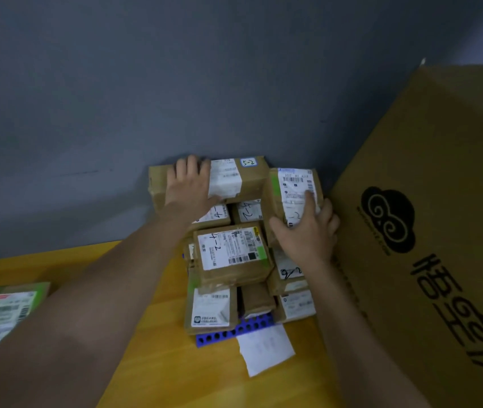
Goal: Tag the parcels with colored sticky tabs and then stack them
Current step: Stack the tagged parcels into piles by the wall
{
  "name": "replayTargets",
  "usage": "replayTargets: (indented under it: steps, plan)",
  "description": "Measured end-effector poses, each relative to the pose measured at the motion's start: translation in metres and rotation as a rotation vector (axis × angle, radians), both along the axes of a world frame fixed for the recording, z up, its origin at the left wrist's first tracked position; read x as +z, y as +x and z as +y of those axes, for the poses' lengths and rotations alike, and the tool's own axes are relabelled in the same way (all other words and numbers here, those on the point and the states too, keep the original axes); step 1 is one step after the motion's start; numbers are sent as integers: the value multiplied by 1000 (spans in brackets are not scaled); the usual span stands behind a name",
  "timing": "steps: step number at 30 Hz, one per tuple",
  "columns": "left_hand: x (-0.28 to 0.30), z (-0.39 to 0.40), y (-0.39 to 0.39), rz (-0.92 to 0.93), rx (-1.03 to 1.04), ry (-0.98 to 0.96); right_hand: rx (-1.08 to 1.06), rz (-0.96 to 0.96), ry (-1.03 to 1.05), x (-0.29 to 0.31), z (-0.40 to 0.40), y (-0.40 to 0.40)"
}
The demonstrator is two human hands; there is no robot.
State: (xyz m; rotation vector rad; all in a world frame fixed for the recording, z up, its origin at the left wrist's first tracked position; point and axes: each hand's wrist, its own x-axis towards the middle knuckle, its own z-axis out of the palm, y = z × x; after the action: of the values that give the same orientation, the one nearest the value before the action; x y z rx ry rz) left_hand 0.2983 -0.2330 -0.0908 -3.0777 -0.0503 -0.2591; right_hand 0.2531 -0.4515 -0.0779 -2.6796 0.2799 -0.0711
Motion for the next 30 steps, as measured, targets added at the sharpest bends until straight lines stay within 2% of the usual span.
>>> replayTargets:
  steps: [2, 9, 14, 20, 27, 30]
  plan:
    - [2, 0, 5, 7, 28, 36, -5, -1, -2, 0, -1, 1]
    - [10, 3, 11, 39, 58, -76, -23, 33, -22, -3, -6, -2]
    - [18, 16, -3, -38, 108, -152, 1, 58, -85, -9, 3, 7]
    - [20, 16, -6, 4, 109, -105, 105, 113, -175, -11, 7, 48]
    - [8, 8, -4, 68, 89, -90, 257, -28, 21, -22, 0, 59]
    - [6, 8, -4, 52, 65, -91, 292, -55, -43, -26, -3, 50]
